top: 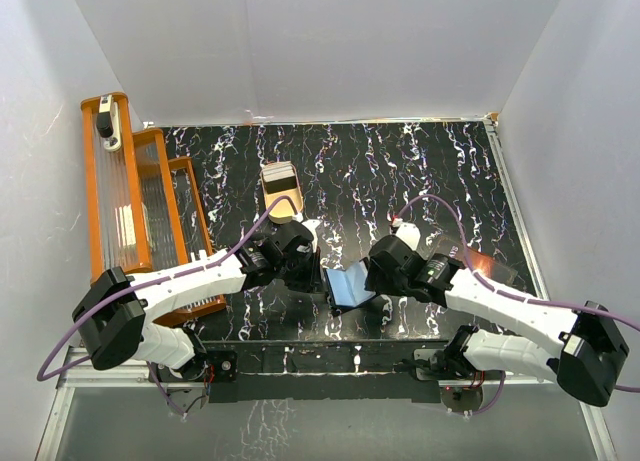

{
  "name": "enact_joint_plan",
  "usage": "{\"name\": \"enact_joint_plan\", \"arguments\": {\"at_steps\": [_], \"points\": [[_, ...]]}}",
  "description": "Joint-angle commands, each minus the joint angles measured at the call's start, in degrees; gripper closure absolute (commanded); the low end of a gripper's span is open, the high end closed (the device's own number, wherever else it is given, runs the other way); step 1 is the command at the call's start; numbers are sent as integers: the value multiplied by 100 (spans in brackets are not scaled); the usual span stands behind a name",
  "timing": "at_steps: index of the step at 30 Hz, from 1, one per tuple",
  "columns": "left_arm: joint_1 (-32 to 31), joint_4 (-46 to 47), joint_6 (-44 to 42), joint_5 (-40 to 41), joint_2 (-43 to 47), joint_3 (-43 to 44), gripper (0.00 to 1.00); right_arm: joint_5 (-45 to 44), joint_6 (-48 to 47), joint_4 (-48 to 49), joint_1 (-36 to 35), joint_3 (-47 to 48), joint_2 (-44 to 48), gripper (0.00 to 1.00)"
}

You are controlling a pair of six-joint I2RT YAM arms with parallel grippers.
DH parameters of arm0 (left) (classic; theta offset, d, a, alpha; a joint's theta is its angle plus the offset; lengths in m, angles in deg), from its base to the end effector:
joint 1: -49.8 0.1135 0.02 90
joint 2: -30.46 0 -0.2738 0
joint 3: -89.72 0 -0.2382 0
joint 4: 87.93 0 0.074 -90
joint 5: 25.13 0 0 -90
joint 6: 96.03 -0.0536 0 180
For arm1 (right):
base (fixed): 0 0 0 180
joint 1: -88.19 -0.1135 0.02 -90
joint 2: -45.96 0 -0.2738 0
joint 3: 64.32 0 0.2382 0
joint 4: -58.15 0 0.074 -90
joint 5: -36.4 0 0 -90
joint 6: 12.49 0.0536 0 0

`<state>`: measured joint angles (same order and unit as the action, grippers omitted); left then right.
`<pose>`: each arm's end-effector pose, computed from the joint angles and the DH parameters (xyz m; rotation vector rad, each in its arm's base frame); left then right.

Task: Put the credit cards into the card holder
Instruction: Open the card holder at the center of the board.

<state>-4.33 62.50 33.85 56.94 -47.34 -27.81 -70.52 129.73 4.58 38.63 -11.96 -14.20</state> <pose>0.1592 -0.2328 0.2284 0.3900 2.5272 -0.8971 0.1285 0.1267 0.2087 0.1584 2.5866 0.2698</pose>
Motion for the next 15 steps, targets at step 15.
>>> {"name": "enact_joint_plan", "arguments": {"at_steps": [15], "points": [[-6,77,40,10,217,-122,100,15,-274,826,-36,-12,-282,48]]}}
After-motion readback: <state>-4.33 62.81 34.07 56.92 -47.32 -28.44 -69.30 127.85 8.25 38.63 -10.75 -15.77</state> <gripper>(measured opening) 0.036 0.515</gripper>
